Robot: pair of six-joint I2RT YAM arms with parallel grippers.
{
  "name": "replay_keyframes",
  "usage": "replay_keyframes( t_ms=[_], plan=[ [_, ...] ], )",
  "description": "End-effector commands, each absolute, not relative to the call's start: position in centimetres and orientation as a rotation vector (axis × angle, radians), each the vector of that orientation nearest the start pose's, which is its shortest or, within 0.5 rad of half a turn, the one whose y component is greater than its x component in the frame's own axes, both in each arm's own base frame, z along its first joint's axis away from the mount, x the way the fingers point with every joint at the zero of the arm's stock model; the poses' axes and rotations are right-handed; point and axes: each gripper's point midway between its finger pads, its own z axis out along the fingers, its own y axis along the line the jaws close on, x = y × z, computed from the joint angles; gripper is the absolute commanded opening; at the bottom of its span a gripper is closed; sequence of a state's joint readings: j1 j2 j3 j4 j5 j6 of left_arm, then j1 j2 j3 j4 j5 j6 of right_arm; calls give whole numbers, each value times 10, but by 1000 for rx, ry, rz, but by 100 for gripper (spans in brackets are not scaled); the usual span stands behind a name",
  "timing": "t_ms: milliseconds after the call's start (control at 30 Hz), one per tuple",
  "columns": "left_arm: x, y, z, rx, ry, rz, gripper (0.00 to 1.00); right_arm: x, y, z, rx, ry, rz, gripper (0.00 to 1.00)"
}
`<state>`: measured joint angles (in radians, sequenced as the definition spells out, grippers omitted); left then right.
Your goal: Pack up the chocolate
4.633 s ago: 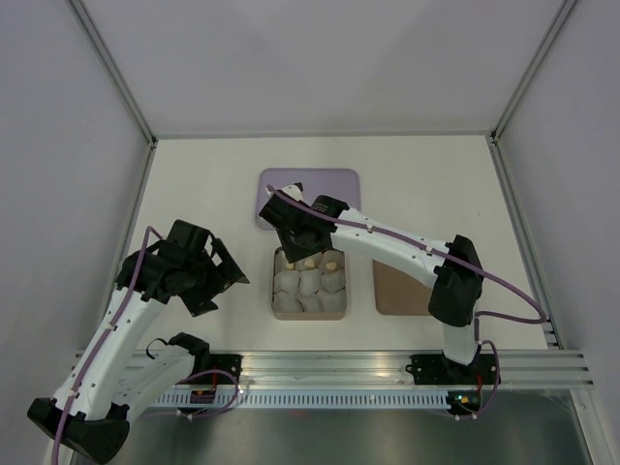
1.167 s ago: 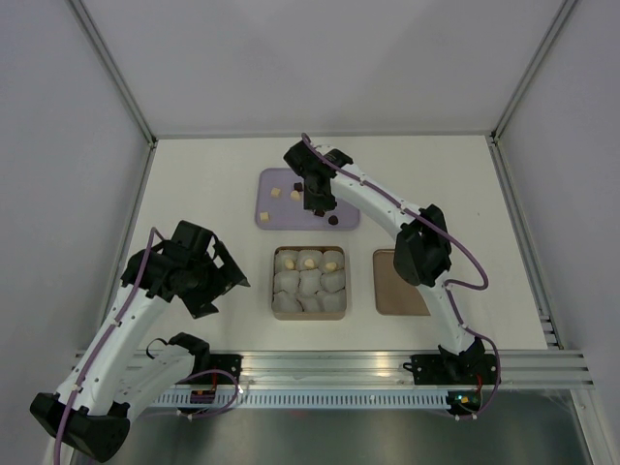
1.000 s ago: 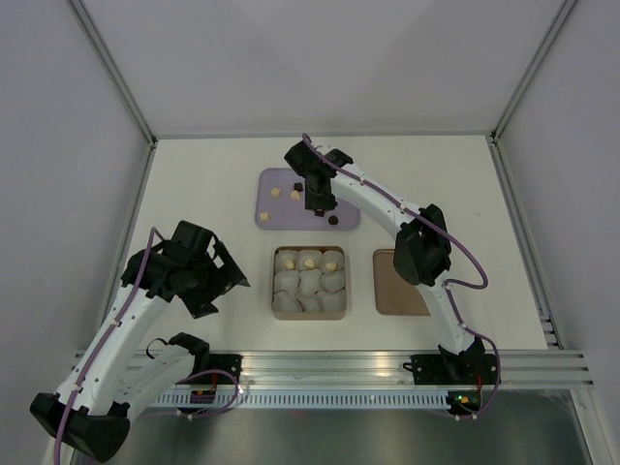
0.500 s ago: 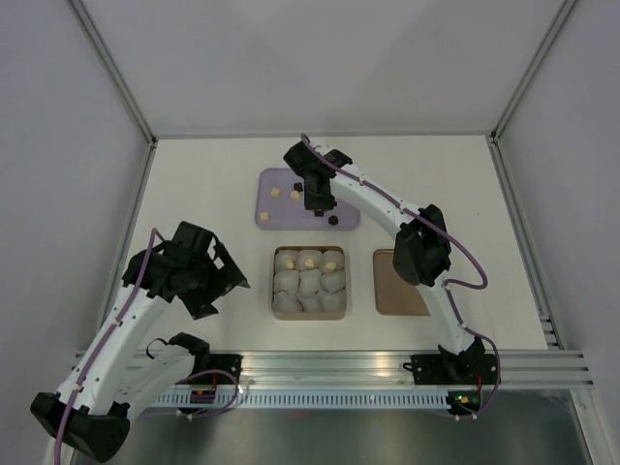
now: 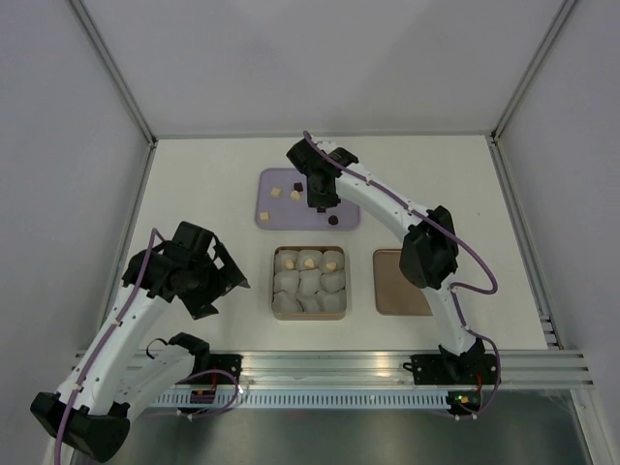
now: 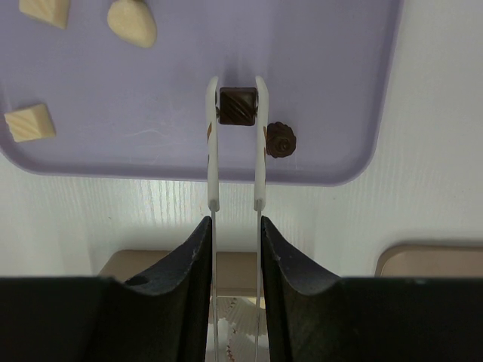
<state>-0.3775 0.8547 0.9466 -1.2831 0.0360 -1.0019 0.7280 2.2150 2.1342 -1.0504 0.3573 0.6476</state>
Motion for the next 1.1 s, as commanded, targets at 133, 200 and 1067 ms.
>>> replay_keyframes(
  t_ms=[133, 200, 1067],
  plan=[
    [130, -102, 163, -879, 2694, -450, 100, 402, 302, 177, 13, 2490, 81, 6],
    [131, -102, 163, -883, 2691, -452, 99, 399, 300, 184, 21, 2484, 88, 5],
    [135, -105, 175, -862, 2672, -482, 100, 210, 289, 220, -171, 2613, 156, 5]
  ],
)
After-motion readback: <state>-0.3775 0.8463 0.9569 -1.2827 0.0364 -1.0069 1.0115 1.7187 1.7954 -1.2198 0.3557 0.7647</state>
